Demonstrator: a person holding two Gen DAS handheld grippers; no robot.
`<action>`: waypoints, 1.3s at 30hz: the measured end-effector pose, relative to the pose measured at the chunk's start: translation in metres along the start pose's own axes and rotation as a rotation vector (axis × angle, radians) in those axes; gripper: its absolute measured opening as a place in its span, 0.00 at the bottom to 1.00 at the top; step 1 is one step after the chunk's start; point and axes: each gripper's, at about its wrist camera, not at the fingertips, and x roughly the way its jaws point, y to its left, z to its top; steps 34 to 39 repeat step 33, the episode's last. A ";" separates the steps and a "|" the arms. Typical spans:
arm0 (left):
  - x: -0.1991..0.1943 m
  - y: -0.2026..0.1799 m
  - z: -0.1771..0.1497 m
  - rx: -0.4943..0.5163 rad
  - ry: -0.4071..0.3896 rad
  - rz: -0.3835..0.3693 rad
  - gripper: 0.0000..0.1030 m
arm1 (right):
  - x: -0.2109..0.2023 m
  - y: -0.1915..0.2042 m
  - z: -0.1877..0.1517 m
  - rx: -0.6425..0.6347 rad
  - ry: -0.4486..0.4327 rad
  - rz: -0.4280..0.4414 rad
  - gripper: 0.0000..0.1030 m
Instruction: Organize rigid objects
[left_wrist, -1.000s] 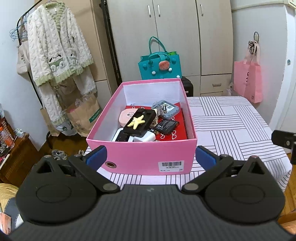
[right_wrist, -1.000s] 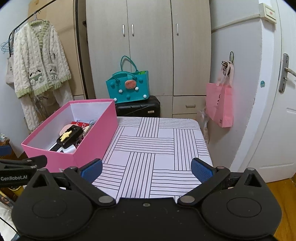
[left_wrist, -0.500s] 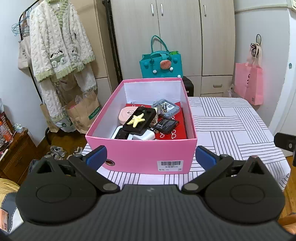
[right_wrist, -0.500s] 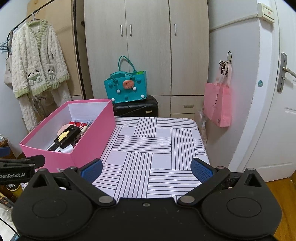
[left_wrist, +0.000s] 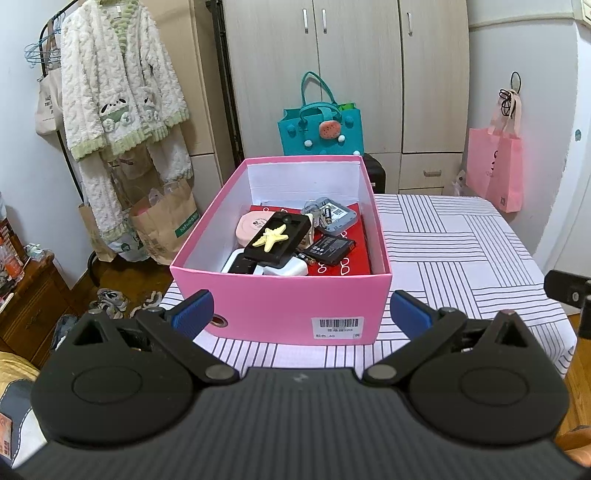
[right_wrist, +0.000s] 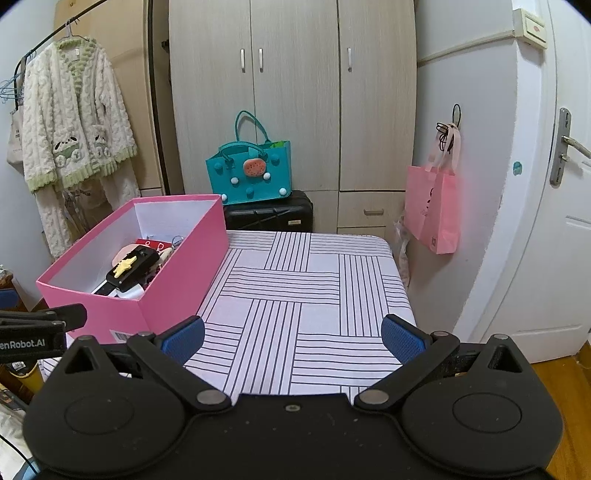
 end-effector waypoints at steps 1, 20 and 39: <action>-0.001 0.000 0.000 -0.003 -0.003 0.001 1.00 | -0.001 0.000 0.000 -0.001 -0.003 0.000 1.00; -0.003 0.004 0.000 -0.014 -0.008 0.004 1.00 | -0.009 0.004 0.000 -0.028 -0.028 -0.008 1.00; -0.006 0.007 -0.002 -0.008 -0.029 0.018 1.00 | -0.008 0.005 -0.001 -0.026 -0.028 -0.004 1.00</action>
